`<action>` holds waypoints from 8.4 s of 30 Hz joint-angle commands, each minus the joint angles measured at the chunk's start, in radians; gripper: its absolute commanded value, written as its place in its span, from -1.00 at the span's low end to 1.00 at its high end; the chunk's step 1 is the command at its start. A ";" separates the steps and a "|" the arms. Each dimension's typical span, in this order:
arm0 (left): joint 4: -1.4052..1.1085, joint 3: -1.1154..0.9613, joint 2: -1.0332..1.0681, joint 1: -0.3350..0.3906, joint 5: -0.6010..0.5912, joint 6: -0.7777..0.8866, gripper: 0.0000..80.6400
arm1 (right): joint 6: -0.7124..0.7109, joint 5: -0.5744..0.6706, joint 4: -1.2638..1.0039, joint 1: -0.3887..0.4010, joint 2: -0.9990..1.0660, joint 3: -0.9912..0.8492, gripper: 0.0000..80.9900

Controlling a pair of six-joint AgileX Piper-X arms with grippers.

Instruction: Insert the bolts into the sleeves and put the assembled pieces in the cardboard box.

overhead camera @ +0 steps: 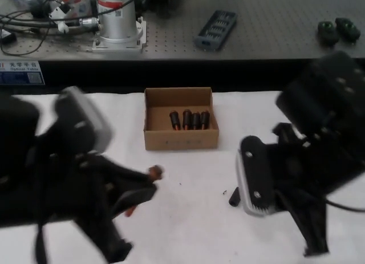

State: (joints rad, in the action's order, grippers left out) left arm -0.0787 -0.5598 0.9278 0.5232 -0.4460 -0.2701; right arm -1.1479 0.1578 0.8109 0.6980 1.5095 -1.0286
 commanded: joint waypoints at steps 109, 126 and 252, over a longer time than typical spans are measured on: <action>0.079 0.134 -0.279 -0.013 -0.011 0.060 -0.98 | -0.122 -0.029 -0.067 -0.107 0.427 -0.171 -0.29; 0.027 0.134 -0.279 -0.013 -0.011 0.180 -0.98 | 0.626 0.227 -0.133 -0.104 0.263 -0.126 -0.91; -0.897 0.011 0.219 0.181 -0.081 0.653 -0.41 | 1.378 0.165 -1.135 0.106 -0.669 0.621 -0.91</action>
State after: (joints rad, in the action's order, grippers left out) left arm -0.9731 -0.5496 1.1690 0.7229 -0.5670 0.3207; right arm 0.2307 0.3283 -0.3115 0.8039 0.8477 -0.3979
